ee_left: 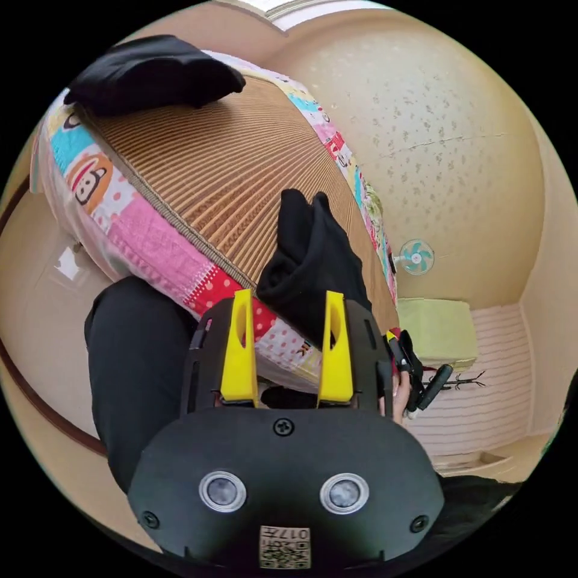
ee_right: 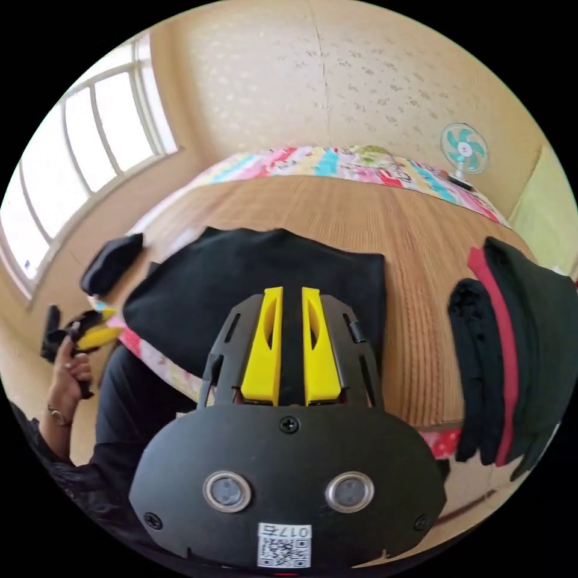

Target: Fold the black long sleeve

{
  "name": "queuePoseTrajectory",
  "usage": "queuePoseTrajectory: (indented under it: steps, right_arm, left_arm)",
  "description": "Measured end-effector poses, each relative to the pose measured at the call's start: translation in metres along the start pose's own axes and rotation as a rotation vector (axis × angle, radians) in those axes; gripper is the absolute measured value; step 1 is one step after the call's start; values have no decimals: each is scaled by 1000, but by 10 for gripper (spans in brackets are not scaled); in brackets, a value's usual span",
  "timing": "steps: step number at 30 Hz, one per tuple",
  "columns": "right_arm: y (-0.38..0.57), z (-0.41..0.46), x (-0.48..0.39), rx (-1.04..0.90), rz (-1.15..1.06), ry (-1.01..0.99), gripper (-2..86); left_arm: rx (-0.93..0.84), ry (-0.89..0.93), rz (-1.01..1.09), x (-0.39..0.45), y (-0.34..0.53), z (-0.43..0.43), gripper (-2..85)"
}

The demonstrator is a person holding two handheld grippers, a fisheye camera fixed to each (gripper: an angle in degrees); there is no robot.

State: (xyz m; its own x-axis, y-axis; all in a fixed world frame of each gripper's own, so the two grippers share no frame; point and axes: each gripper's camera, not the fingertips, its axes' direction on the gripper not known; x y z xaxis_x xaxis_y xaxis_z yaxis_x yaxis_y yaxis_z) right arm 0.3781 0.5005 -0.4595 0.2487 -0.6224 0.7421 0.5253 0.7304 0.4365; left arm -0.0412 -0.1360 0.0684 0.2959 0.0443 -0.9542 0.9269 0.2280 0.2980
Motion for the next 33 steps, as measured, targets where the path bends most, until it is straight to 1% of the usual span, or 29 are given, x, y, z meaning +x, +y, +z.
queuePoseTrajectory:
  steps: [2, 3, 4, 5, 6, 8, 10, 12, 15, 17, 18, 19, 23, 26, 28, 30, 33]
  right_arm:
    - [-4, 10, -19, 47, -26, -155, 54]
    - [-6, 28, -31, 24, -39, -208, 52]
    - [-6, 40, -36, -8, -50, -220, 50]
    - [-5, 73, -47, -123, -91, -215, 46]
    - [0, 106, -51, -258, -103, -160, 36]
    - [4, 88, -42, -152, -79, -187, 23]
    - [5, 73, -32, -188, -51, -163, 14]
    - [21, 45, -10, -144, -51, -172, 9]
    - [43, 18, 29, -147, -20, -221, 6]
    - [54, 6, 57, -144, 44, -250, 5]
    - [61, -1, 73, -131, 78, -274, 5]
    - [64, -4, 80, -123, 93, -283, 5]
    - [75, -18, 113, -77, 169, -317, 5]
    - [72, -18, 125, -72, 196, -348, 6]
    - [69, -21, 132, -75, 211, -358, 6]
    - [67, -30, 142, -69, 226, -364, 7]
    - [70, -49, 159, -41, 247, -339, 8]
  left_arm:
    - [-52, 40, -73, -9, -4, 18, 162]
    - [-47, 42, -103, -9, -7, 25, 161]
    - [-37, -13, -124, -3, -8, 29, 159]
    - [-39, -44, -132, 1, -9, 30, 157]
    - [-39, -108, -140, 11, -10, 32, 150]
    - [-21, -194, -140, 29, -9, 29, 138]
    - [15, -277, -124, 49, -4, 27, 131]
    - [37, -318, -139, 52, 1, 30, 123]
    - [61, -330, -176, 44, 11, 31, 108]
    - [91, -301, -186, 38, 20, 28, 86]
    - [99, -293, -168, 36, 25, 25, 59]
    - [115, -240, -126, 37, 31, 22, 55]
    - [174, -139, -82, 49, 43, 7, 50]
    - [188, -21, -3, 76, 43, 2, 48]
    - [159, 57, 136, 119, 41, 10, 46]
    - [125, 119, 227, 155, 45, 25, 45]
    - [9, 253, 339, 207, 59, 70, 45]
